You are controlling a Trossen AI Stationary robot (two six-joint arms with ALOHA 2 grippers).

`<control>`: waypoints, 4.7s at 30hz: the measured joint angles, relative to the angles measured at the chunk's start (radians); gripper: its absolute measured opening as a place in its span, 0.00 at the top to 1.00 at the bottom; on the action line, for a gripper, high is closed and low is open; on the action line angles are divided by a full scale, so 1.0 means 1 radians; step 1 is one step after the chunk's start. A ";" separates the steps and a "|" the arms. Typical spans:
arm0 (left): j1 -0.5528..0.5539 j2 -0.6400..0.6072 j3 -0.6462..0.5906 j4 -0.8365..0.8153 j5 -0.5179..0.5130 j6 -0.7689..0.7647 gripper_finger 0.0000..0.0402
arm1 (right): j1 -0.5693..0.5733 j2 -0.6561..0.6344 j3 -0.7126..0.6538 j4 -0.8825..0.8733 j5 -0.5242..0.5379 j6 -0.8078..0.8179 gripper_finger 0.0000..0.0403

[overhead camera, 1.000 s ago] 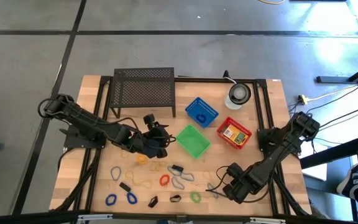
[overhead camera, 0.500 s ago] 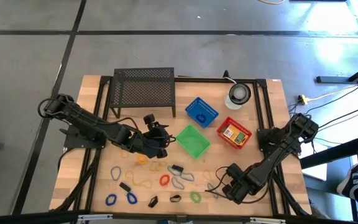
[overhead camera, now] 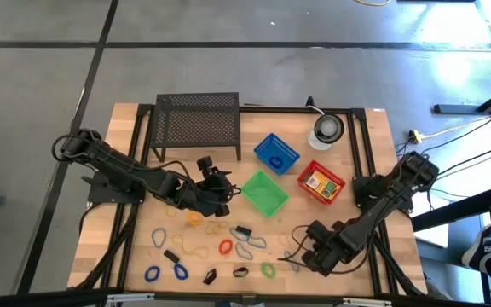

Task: Pick & Place Office Desk Supplies
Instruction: Put the black rubber band into the green basket, then put the yellow spring keychain into the blue basket

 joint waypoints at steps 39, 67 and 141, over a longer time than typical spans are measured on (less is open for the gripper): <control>0.000 0.000 0.000 0.071 0.075 0.113 0.52 | -0.401 -0.171 0.003 0.589 0.547 -1.088 0.91; -0.016 0.000 0.000 0.058 0.074 0.113 0.52 | -0.548 0.008 0.004 0.546 0.416 -0.962 0.98; -0.229 0.003 -0.275 -0.283 0.556 -0.287 0.52 | -0.493 -0.090 0.003 0.521 0.243 -0.971 0.64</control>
